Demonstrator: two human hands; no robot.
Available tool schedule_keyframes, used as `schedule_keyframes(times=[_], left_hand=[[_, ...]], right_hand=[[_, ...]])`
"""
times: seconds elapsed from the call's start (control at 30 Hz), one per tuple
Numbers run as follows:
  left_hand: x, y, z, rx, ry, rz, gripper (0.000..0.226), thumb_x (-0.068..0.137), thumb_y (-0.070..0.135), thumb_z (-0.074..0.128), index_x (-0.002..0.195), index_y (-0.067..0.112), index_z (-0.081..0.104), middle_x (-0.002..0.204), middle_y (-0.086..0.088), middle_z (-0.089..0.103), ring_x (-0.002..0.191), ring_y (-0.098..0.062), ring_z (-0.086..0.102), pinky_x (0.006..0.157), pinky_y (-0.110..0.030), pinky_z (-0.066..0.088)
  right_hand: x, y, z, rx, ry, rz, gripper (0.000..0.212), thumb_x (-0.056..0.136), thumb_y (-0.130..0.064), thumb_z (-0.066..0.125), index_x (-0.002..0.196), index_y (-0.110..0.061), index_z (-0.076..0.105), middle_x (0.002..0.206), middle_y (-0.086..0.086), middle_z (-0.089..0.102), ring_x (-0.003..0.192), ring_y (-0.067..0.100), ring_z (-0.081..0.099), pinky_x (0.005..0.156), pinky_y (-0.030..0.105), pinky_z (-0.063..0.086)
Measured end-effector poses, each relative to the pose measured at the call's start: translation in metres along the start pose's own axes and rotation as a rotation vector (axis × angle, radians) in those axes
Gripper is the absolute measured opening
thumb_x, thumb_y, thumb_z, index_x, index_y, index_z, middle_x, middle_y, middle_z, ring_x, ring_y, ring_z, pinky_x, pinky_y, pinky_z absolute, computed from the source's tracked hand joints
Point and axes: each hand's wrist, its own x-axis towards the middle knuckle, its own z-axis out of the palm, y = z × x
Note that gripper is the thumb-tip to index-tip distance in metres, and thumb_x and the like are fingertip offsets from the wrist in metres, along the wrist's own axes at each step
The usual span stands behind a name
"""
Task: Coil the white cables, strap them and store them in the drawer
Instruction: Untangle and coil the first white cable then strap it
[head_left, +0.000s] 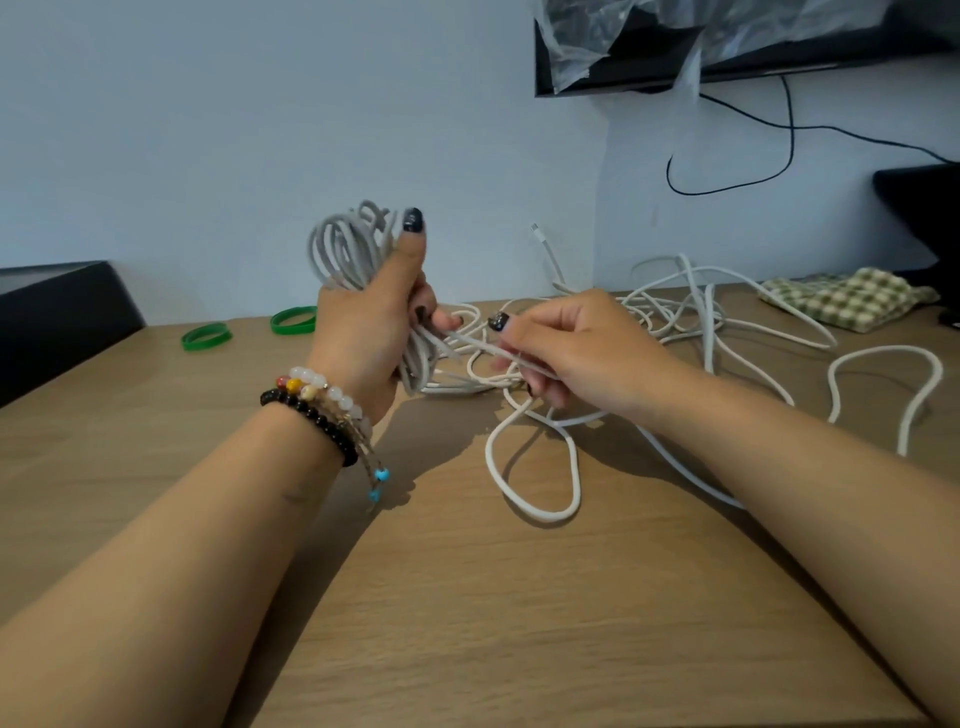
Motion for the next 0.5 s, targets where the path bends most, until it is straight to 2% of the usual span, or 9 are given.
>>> schedule_keyframes(times=[0.1, 0.17, 0.23, 0.3, 0.37, 0.43, 0.5], left_hand=[[-0.003, 0.000, -0.002, 0.495, -0.014, 0.182, 0.047, 0.092, 0.039, 0.063, 0.049, 0.019, 0.058, 0.042, -0.003, 0.055, 0.039, -0.022, 0.051, 0.046, -0.026, 0.045], [-0.007, 0.000, 0.000, 0.659, -0.057, 0.215, 0.041, 0.091, 0.035, 0.065, 0.055, 0.015, 0.059, 0.044, -0.007, 0.056, 0.032, -0.013, 0.048, 0.038, -0.019, 0.041], [-0.011, 0.000, 0.003, 0.741, -0.110, 0.231, 0.034, 0.091, 0.025, 0.066, 0.062, 0.010, 0.059, 0.046, -0.007, 0.055, 0.030, -0.005, 0.047, 0.036, -0.017, 0.040], [-0.013, -0.002, 0.005, 0.774, -0.160, 0.225, 0.028, 0.091, 0.019, 0.065, 0.066, 0.009, 0.059, 0.047, -0.002, 0.054, 0.030, -0.004, 0.047, 0.034, -0.017, 0.038], [-0.015, -0.005, 0.008, 0.898, -0.246, 0.267, 0.024, 0.090, 0.014, 0.061, 0.067, 0.008, 0.059, 0.047, 0.000, 0.054, 0.036, -0.004, 0.050, 0.037, -0.020, 0.041], [-0.017, -0.007, 0.013, 1.125, -0.391, 0.348, 0.028, 0.087, 0.008, 0.056, 0.061, 0.018, 0.049, 0.053, 0.002, 0.050, 0.046, -0.005, 0.051, 0.046, -0.021, 0.042], [-0.020, -0.009, 0.019, 1.226, -0.496, 0.390, 0.036, 0.087, 0.006, 0.054, 0.062, 0.026, 0.039, 0.058, 0.004, 0.046, 0.052, -0.009, 0.045, 0.053, -0.028, 0.040]], right_hand=[[0.004, 0.004, -0.003, -0.049, 0.216, -0.107, 0.020, 0.095, -0.022, 0.056, 0.088, -0.012, 0.072, 0.063, 0.001, 0.062, 0.056, 0.009, 0.057, 0.064, 0.035, 0.053], [0.005, 0.001, -0.007, -0.093, 0.348, -0.231, 0.016, 0.095, -0.030, 0.057, 0.095, -0.019, 0.068, 0.069, 0.003, 0.062, 0.059, 0.008, 0.056, 0.068, 0.041, 0.052], [0.002, -0.006, -0.009, -0.067, 0.411, -0.344, 0.018, 0.094, -0.039, 0.055, 0.100, -0.024, 0.063, 0.070, 0.007, 0.059, 0.058, 0.011, 0.052, 0.062, 0.040, 0.048], [-0.001, -0.009, -0.004, -0.126, 0.409, -0.398, 0.029, 0.092, -0.048, 0.053, 0.109, -0.024, 0.056, 0.068, -0.001, 0.054, 0.054, 0.008, 0.049, 0.056, 0.031, 0.043], [-0.002, -0.009, 0.005, -0.280, 0.339, -0.351, 0.052, 0.087, -0.064, 0.046, 0.118, -0.023, 0.046, 0.070, -0.002, 0.053, 0.053, 0.006, 0.049, 0.053, 0.025, 0.037], [-0.004, -0.007, 0.012, -0.470, 0.274, -0.282, 0.067, 0.078, -0.080, 0.036, 0.115, -0.025, 0.042, 0.074, -0.005, 0.054, 0.062, 0.011, 0.053, 0.055, 0.029, 0.037], [-0.007, -0.009, 0.014, -0.583, 0.263, -0.260, 0.065, 0.077, -0.084, 0.033, 0.104, -0.025, 0.045, 0.075, -0.011, 0.055, 0.069, 0.012, 0.055, 0.055, 0.030, 0.034]])
